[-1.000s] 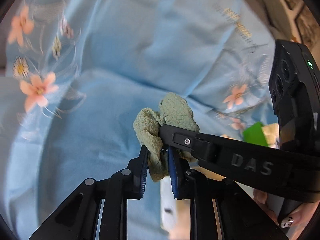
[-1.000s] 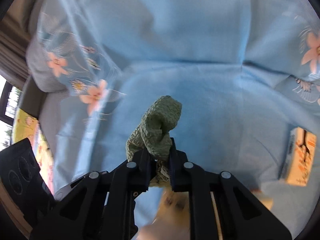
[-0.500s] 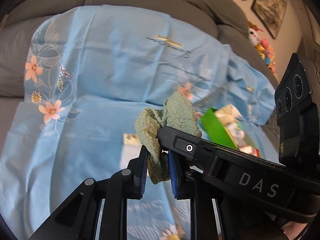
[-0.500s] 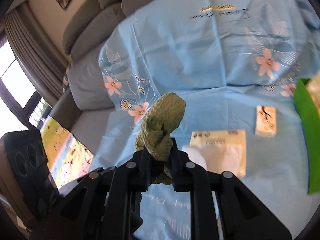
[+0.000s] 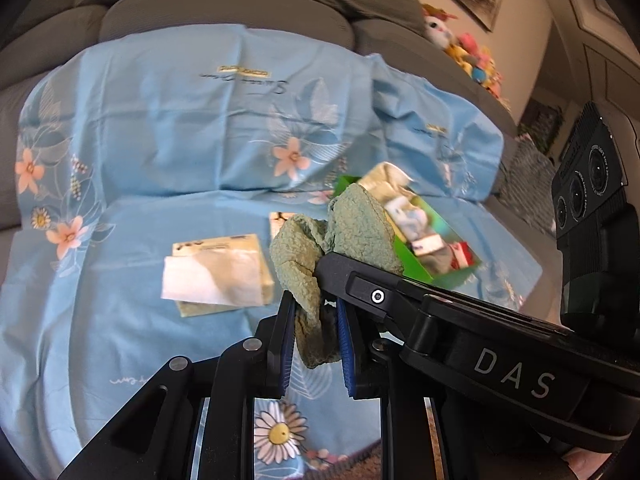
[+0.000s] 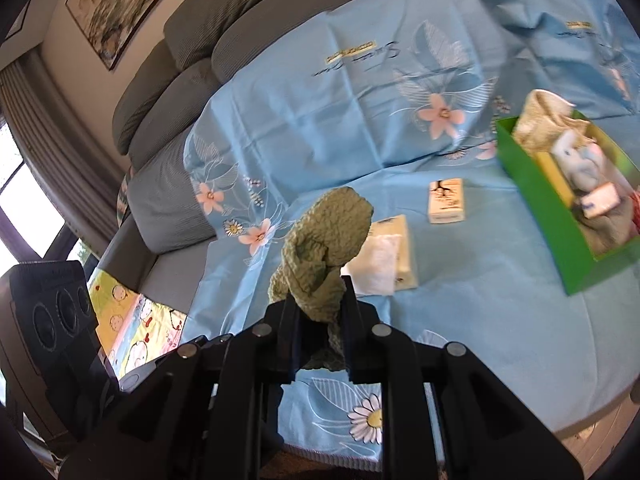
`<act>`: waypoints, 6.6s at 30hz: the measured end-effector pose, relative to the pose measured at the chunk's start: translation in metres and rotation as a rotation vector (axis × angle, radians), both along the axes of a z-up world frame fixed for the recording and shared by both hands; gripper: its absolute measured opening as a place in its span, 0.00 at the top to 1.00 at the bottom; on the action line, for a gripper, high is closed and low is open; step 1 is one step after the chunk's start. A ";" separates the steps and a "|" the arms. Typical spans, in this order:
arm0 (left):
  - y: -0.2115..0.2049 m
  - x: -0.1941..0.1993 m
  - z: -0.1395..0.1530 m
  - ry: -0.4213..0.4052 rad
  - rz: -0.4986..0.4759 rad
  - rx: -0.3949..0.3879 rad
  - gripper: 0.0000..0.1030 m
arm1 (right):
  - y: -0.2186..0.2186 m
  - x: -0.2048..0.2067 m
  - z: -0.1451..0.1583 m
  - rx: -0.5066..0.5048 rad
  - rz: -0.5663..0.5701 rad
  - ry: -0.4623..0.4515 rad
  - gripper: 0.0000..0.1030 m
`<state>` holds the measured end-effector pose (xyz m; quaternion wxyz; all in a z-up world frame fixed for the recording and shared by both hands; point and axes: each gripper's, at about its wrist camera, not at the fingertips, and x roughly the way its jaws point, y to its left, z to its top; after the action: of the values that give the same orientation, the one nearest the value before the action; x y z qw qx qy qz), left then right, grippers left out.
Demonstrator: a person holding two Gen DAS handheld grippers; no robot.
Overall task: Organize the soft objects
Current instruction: 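Carry the green washcloth with the right tool and release it into the green box, then move the right tool to the orange-printed tissue pack and grasp it, then carry the tissue pack with the right tool and release it into the green box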
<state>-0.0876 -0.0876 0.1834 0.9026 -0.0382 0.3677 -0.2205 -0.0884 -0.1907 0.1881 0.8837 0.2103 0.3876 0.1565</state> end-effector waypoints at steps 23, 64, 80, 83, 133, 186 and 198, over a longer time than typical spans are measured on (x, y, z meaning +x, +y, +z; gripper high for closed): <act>-0.074 0.010 -0.006 -0.005 -0.185 0.044 0.81 | -0.069 -0.022 -0.008 0.052 -0.203 -0.016 0.82; -0.264 0.178 -0.082 0.124 -0.429 0.034 0.81 | -0.277 0.106 -0.081 0.135 -0.564 0.077 0.77; -0.249 0.172 -0.083 0.133 -0.382 0.046 0.63 | -0.288 0.100 -0.093 0.060 -0.639 0.165 0.43; -0.237 0.169 -0.071 0.123 -0.383 0.029 0.62 | -0.287 0.097 -0.085 0.048 -0.647 0.141 0.34; 0.114 0.083 -0.116 0.343 0.429 -0.084 0.29 | -0.020 0.247 -0.162 -0.410 -0.023 0.329 0.34; 0.000 0.029 -0.137 0.385 0.025 -0.144 0.71 | -0.039 0.024 -0.148 0.043 0.044 0.387 0.58; -0.092 0.063 -0.048 0.074 -0.163 -0.100 0.71 | -0.116 0.036 -0.059 0.082 -0.162 0.104 0.57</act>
<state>-0.0245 -0.1798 0.1349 0.8644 -0.0613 0.3911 -0.3099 -0.0525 -0.3065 0.1292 0.8628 0.2848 0.4080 0.0893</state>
